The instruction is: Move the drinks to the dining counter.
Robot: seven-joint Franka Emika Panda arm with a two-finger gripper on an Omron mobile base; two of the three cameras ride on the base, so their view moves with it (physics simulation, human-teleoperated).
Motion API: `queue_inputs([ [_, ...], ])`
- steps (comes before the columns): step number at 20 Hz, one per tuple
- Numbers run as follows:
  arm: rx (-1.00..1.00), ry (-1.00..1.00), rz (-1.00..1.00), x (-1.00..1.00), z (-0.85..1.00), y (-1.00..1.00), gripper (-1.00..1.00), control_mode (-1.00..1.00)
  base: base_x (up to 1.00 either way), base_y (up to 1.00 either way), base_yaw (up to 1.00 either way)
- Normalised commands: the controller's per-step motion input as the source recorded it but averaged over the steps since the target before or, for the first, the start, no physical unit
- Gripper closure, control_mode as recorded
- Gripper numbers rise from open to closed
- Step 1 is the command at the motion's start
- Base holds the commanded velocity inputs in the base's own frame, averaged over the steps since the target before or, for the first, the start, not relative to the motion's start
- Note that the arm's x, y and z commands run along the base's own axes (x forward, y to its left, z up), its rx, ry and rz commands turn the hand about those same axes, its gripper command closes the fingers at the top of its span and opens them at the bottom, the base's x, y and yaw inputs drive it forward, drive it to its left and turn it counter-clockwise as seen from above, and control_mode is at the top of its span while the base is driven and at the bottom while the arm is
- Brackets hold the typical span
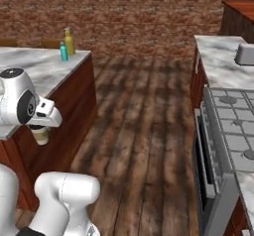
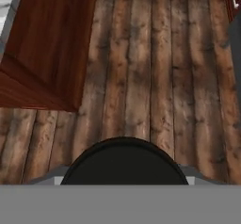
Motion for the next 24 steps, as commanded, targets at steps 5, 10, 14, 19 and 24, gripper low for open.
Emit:
queue_inputs([
  [5,0.00,0.00,0.00,0.00,0.00,0.00,1.00,1.00,1.00,-0.73,0.18],
  [10,0.00,0.00,0.00,0.00,0.00,0.00,1.00,1.00,1.00,-0.93,0.15],
  [14,0.00,0.00,0.00,0.00,0.00,0.00,1.00,1.00,1.00,-0.71,0.13],
  [19,0.00,0.00,0.00,0.00,0.00,0.00,1.00,1.00,1.00,-0.47,0.12],
  [24,0.00,0.00,0.00,0.00,0.00,0.00,1.00,1.00,1.00,-0.03,0.01],
])
